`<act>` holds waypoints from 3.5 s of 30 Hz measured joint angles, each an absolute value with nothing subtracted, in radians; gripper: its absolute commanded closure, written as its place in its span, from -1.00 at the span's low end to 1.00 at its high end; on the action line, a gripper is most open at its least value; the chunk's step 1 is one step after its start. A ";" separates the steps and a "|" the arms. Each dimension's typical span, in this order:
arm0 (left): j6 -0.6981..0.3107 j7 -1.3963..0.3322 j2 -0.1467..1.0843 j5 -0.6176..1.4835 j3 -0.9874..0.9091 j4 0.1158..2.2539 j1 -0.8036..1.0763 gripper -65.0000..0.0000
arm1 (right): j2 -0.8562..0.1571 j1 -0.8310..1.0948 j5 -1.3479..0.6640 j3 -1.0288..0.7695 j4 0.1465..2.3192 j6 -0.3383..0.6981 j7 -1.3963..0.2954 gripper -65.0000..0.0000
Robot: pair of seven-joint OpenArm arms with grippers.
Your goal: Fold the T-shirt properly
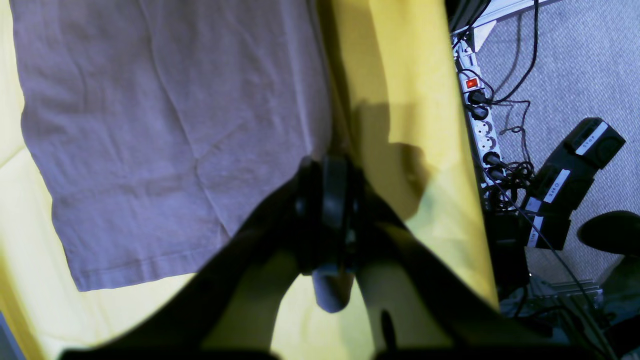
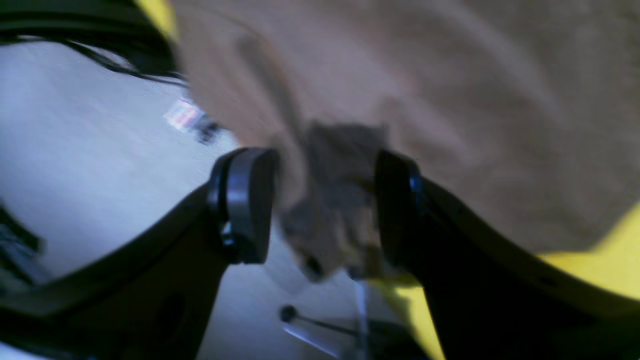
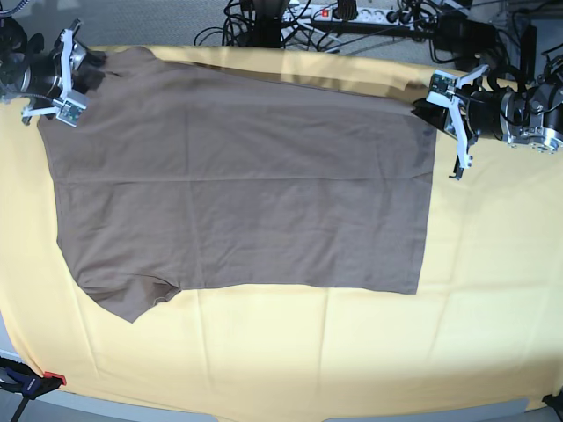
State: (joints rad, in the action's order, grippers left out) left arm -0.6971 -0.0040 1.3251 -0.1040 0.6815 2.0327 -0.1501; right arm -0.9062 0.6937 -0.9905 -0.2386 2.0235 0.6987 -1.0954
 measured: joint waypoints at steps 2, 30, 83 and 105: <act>-0.697 -0.004 1.325 -0.104 0.682 2.033 -0.150 1.00 | -0.905 0.735 -0.982 -0.237 2.024 0.699 -1.084 -0.06; -0.698 -0.008 1.311 -0.104 0.682 2.033 -0.150 1.00 | -0.797 0.767 -0.667 -0.239 2.195 0.699 -1.030 1.00; -0.299 -0.217 1.163 -0.271 0.682 2.030 -0.152 1.00 | -0.794 0.512 -0.464 -0.237 1.883 0.662 -0.624 1.00; -0.217 -0.218 1.163 -0.329 0.682 2.013 -0.217 -0.23 | -0.787 0.390 -0.462 -0.204 1.869 0.621 -0.587 0.43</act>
State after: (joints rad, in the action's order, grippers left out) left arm -0.2169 -0.2184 1.1629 -0.3286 0.6815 2.0129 -0.2169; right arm -0.7868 0.3901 -0.4622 -0.2043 1.8694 0.6209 -0.5865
